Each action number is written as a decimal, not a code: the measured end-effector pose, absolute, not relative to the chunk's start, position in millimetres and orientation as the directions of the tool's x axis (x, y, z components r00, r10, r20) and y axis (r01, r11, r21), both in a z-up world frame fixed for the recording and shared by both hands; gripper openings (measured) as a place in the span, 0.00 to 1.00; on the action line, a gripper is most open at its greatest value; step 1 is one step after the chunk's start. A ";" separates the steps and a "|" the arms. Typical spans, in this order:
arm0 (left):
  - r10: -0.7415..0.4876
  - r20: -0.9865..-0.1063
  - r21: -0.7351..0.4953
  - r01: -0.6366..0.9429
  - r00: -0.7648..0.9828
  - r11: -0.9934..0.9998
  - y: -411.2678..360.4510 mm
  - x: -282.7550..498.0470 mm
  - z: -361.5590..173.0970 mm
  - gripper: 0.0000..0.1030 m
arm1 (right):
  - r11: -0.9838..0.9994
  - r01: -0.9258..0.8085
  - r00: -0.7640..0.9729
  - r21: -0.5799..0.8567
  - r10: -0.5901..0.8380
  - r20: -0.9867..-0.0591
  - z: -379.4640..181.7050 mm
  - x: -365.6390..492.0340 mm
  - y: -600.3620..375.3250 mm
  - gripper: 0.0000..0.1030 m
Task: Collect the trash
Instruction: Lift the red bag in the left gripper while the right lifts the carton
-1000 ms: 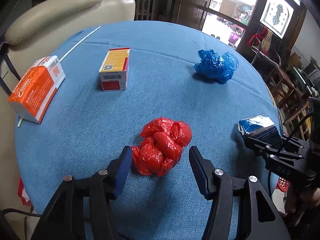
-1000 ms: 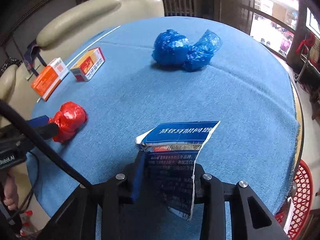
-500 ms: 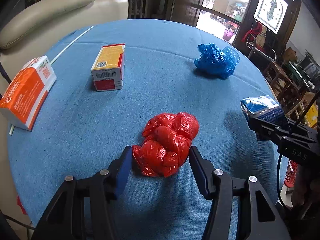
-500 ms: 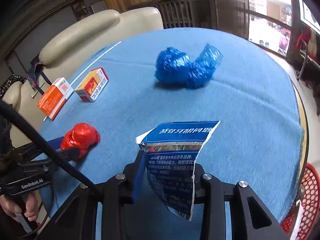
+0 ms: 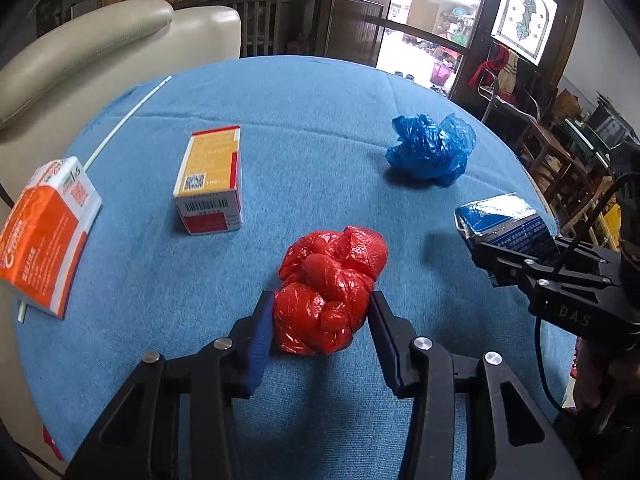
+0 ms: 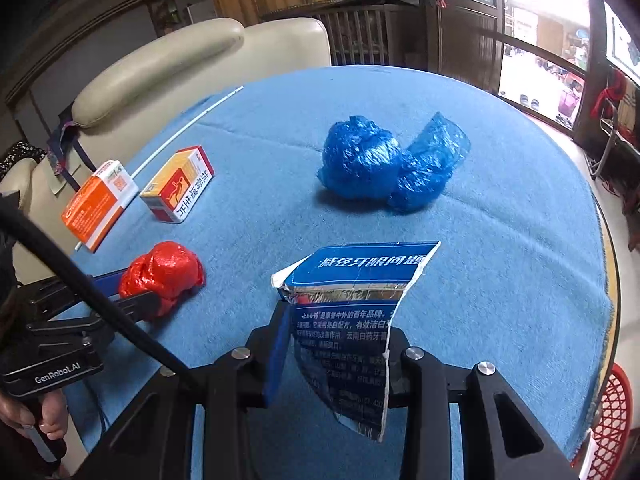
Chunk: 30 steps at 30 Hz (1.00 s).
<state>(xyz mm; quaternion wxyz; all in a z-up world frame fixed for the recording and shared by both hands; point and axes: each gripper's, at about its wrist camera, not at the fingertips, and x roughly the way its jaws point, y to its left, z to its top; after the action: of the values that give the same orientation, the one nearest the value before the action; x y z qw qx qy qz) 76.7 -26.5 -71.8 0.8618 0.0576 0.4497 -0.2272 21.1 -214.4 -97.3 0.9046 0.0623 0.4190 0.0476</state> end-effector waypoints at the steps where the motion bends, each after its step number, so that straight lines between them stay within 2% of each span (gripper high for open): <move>1: -0.340 -0.799 -0.102 0.445 0.497 0.890 -26.7 76.5 -69.3 0.47 | 0.987 -0.035 0.646 0.154 0.140 -0.750 -96.9 21.8 -213.5 0.37; 16: -0.332 -0.768 -0.070 0.443 0.548 0.894 -37.8 54.5 -47.4 0.47 | 0.989 -0.049 0.687 0.142 0.137 -0.714 -82.4 2.5 -220.6 0.37; 30: -0.320 -0.768 -0.072 0.422 0.555 0.904 -28.5 72.6 -45.1 0.47 | 0.990 -0.072 0.684 0.119 0.136 -0.717 -82.1 12.2 -209.6 0.37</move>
<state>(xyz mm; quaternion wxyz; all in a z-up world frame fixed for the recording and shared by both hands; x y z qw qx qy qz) 72.6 -28.5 -45.1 0.8796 0.0606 0.4221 -0.2110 12.2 -209.6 -82.1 0.9167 0.0403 0.3935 0.0568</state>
